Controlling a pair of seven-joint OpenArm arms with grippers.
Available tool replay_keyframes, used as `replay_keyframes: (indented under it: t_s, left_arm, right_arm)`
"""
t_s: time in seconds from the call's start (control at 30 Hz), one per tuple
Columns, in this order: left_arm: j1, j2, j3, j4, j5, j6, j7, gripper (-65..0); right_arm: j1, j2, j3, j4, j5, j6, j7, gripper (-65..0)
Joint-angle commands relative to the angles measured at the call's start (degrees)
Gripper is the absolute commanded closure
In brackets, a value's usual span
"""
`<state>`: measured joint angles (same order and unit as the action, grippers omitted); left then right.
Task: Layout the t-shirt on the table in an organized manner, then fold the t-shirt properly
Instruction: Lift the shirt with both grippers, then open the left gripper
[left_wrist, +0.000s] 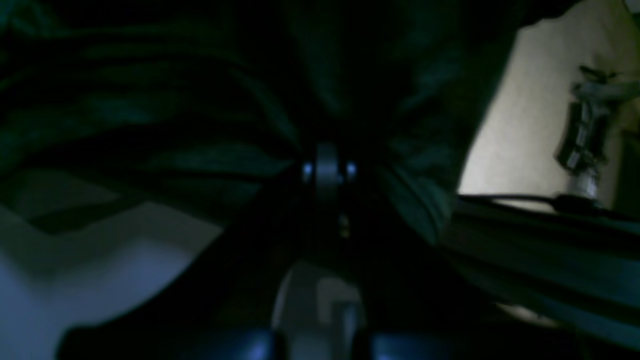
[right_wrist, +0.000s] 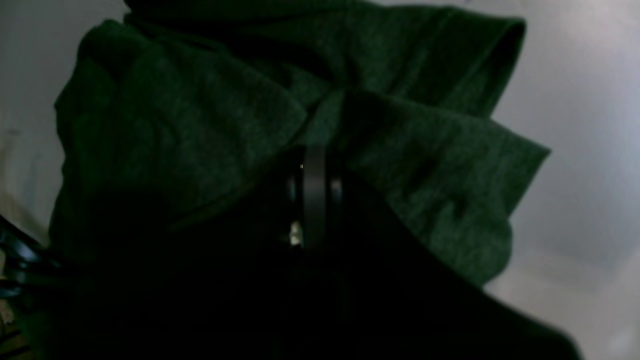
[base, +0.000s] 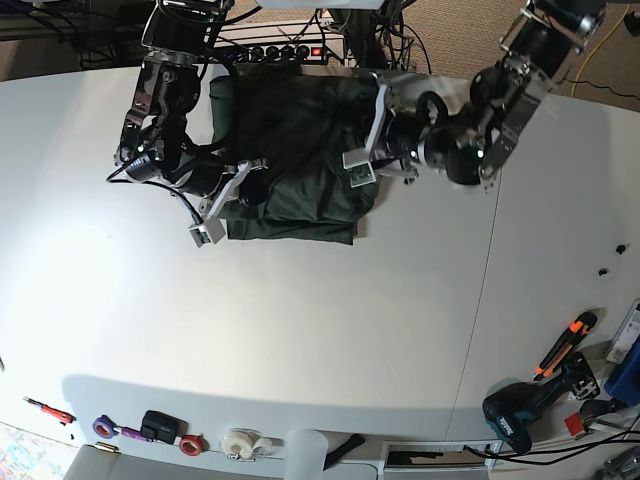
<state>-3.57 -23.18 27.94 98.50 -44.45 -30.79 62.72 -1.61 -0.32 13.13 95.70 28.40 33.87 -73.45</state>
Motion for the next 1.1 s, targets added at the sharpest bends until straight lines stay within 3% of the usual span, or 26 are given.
replay_keyframes:
  t_s: [0.0,0.27,0.53,0.87,0.93,1.07]
  left_arm:
    - [-0.8,-0.2,-0.3,0.7,2.3,1.3,-1.0,0.0]
    - [-1.0,0.0,-0.3,0.7,12.1,5.8,-8.7,0.0]
    - [-1.8,5.2,-0.3,0.7,24.5,9.6,-18.2,0.0]
    - [-7.0,11.0,-0.3,0.7,26.1,10.9,-18.2,0.0]
    - [-8.0,11.0,-0.3,0.7,26.6,10.9,-18.2,0.0]
    - [-10.4,10.6,-0.4,0.7,29.7,12.1,-18.2,0.0]
  right_arm:
    - [0.0,0.3,0.1,1.6,-1.2,-0.3,-1.8,0.0]
    - [-5.2,0.3,0.1,11.4,-1.3,-2.2,-4.8,0.0]
    - [-12.5,0.3,0.1,17.3,-1.2,-3.6,-5.6,0.0]
    - [-14.7,0.3,0.1,17.5,-1.0,-4.6,-5.2,0.0]
    - [-14.7,0.3,0.1,17.5,-1.5,-4.6,-2.6,0.0]
    - [-12.9,0.3,1.9,17.5,-8.4,-5.1,6.2,0.0]
